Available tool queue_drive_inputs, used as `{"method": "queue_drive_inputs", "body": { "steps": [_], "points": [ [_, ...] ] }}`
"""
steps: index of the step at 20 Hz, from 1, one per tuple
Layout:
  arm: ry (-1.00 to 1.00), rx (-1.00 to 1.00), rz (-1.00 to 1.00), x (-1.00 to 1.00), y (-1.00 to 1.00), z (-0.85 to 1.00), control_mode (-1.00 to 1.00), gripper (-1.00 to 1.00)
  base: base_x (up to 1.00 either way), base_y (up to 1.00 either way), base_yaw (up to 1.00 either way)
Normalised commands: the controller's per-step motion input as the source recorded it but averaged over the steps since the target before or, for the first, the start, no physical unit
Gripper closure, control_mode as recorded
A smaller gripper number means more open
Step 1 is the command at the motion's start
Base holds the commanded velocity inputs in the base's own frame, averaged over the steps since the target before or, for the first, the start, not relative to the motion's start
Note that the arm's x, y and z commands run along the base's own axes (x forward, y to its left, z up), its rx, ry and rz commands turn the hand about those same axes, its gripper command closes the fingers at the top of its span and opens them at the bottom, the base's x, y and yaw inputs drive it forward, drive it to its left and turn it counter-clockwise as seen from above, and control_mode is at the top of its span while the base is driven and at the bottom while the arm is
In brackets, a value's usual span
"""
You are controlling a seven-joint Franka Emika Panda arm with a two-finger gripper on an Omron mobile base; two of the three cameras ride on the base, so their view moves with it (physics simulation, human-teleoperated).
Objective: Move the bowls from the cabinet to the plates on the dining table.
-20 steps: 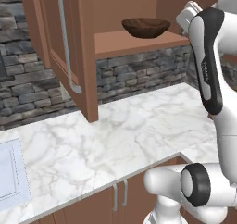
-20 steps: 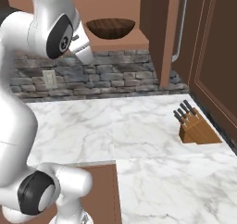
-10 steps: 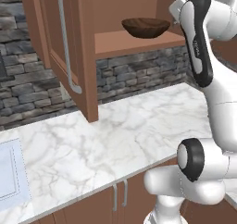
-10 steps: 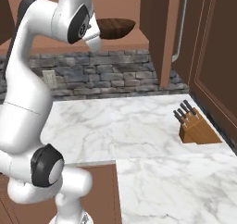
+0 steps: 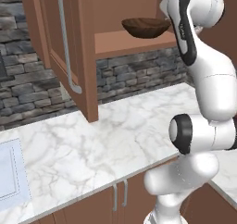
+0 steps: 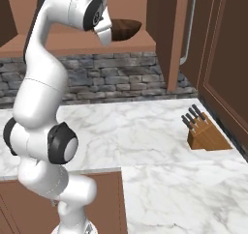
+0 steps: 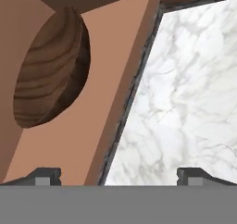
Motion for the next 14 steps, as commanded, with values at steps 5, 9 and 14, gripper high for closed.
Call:
{"method": "queue_drive_inputs", "body": {
  "steps": [5,9,14],
  "points": [
    [0.00,0.00,-0.03,0.68,0.00,-0.16,-1.00,-1.00,0.00,0.00,0.00],
    [0.00,0.00,-0.05,0.72,0.00,-0.24,-1.00,-1.00,0.00,0.00,0.00],
    [0.00,0.00,-0.05,0.75,0.00,-0.21,-1.00,-1.00,0.00,0.00,0.00]
  ]
}}
